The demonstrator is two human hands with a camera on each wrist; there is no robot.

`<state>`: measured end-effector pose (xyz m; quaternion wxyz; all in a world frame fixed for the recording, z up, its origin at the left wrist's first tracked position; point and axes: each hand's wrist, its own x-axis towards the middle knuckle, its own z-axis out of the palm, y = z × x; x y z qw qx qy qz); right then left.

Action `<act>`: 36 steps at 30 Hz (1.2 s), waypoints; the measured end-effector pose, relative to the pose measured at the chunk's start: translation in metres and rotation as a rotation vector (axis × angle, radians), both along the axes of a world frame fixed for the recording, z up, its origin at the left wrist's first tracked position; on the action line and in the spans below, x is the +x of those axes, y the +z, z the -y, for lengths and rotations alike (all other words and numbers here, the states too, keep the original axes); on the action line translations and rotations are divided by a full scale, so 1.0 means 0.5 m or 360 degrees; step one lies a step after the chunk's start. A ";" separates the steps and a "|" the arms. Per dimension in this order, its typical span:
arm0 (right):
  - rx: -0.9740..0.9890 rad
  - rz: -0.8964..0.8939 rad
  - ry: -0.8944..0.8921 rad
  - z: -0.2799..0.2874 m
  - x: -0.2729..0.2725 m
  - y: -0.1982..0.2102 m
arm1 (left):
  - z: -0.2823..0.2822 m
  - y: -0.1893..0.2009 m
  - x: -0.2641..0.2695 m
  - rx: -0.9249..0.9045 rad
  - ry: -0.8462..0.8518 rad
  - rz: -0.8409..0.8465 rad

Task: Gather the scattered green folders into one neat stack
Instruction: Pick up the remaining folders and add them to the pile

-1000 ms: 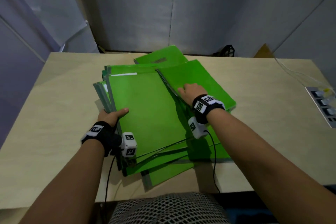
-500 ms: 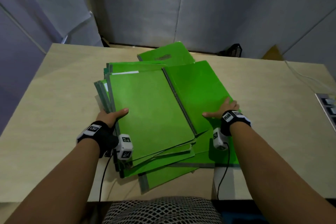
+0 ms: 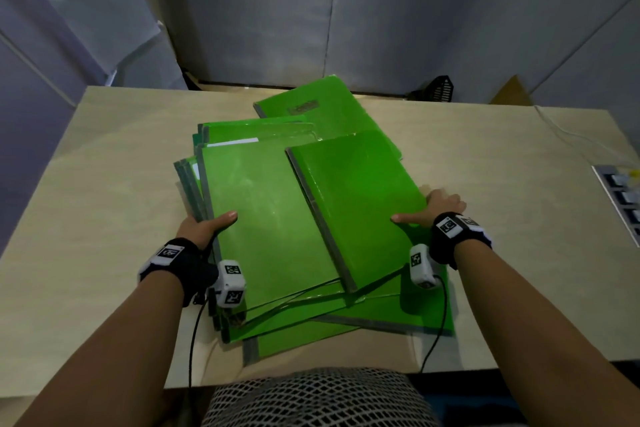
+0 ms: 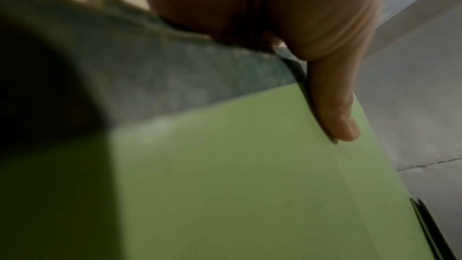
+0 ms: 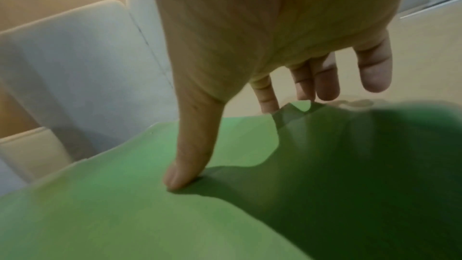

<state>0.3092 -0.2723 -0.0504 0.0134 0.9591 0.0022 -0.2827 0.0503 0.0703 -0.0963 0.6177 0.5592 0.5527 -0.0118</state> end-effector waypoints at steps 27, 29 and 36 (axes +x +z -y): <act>0.1060 -0.0371 -0.0639 -0.055 -0.076 0.082 | 0.040 0.018 -0.004 0.0002 0.0163 0.0154; 0.1111 -0.0376 -0.0657 -0.052 -0.092 0.074 | 0.047 0.034 -0.001 0.0031 0.0153 0.0181; 0.1199 -0.0109 -0.0562 -0.052 -0.092 0.069 | 0.053 0.066 0.004 0.0122 0.0083 0.0228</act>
